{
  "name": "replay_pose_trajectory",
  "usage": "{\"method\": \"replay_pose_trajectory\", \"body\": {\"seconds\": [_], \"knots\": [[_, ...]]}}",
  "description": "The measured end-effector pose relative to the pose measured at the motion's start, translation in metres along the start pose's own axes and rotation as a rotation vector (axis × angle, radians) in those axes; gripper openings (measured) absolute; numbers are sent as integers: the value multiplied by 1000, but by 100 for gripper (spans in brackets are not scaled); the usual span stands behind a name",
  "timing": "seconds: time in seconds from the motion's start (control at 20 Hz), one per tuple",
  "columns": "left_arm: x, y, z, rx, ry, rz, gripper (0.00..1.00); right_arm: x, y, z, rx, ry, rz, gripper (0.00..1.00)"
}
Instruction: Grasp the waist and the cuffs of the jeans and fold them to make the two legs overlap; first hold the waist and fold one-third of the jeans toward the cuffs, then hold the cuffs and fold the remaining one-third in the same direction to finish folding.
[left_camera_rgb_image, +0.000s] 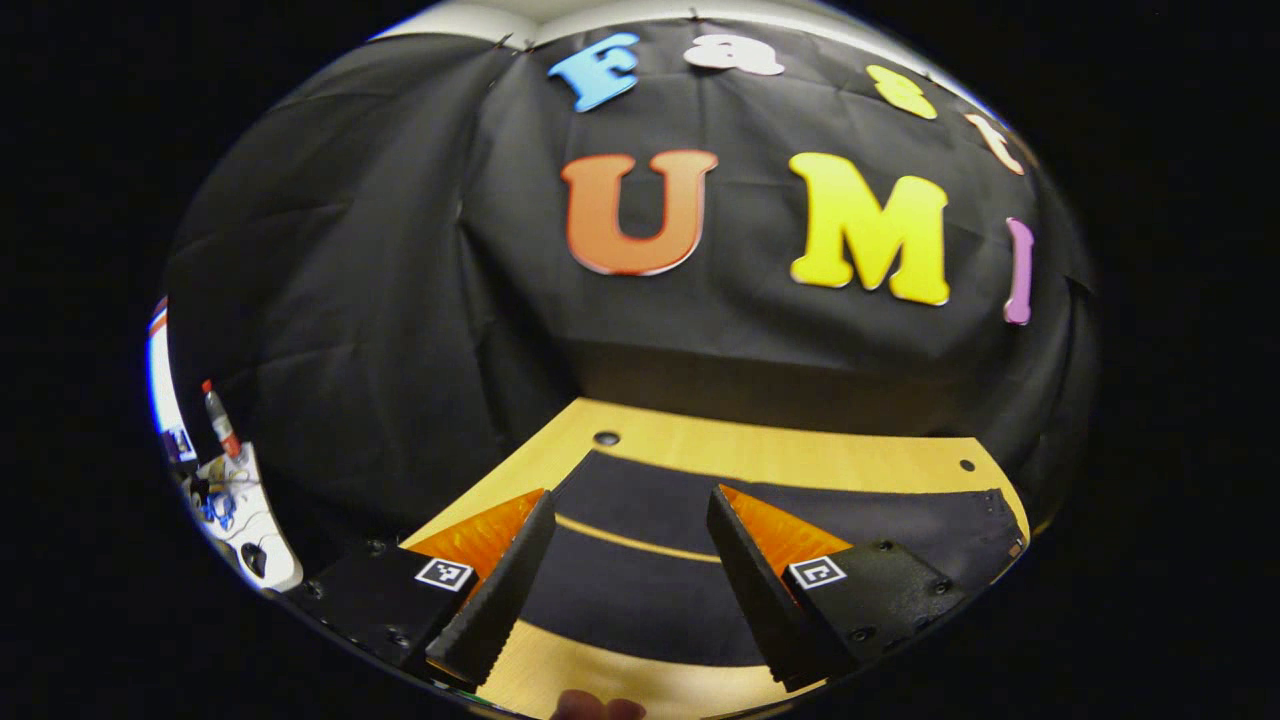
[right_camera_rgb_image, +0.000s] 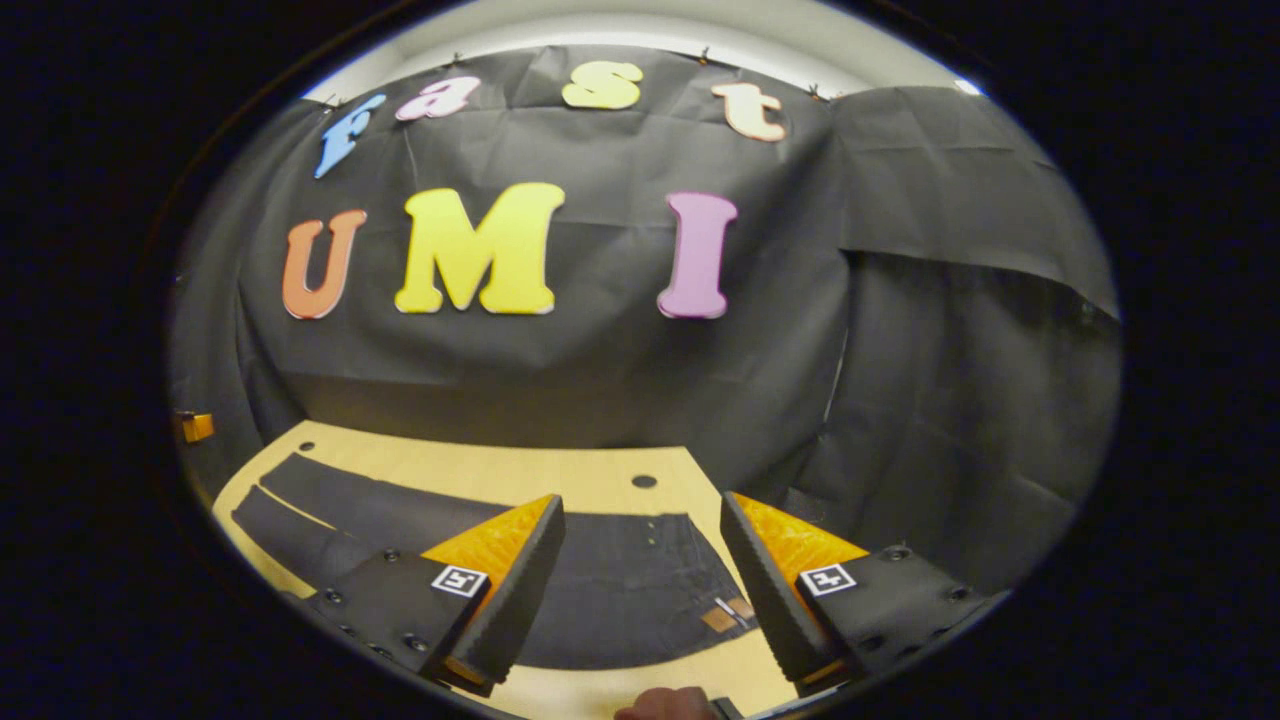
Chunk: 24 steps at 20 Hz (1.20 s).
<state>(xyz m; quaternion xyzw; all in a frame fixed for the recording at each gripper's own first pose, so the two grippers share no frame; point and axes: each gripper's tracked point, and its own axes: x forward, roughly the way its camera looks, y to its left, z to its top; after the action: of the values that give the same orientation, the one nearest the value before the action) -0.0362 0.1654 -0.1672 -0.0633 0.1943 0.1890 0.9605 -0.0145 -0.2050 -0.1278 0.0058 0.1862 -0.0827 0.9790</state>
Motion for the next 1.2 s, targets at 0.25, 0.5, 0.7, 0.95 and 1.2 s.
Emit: {"method": "replay_pose_trajectory", "body": {"seconds": [0.25,0.5,0.7,0.95,1.2], "knots": [[10,58,-63,-179,173,87,98,15,-57,-90,174,245,-87,97],[18,67,-111,-627,299,71,99,31,-70,-143,454,403,-124,100],[33,90,-143,-907,354,113,99,40,-72,-171,559,476,-142,99],[55,106,-162,-1085,358,139,100,43,-74,-193,657,539,-148,99],[69,120,-161,-1092,347,140,99,62,-75,-206,706,558,-164,99]]}}
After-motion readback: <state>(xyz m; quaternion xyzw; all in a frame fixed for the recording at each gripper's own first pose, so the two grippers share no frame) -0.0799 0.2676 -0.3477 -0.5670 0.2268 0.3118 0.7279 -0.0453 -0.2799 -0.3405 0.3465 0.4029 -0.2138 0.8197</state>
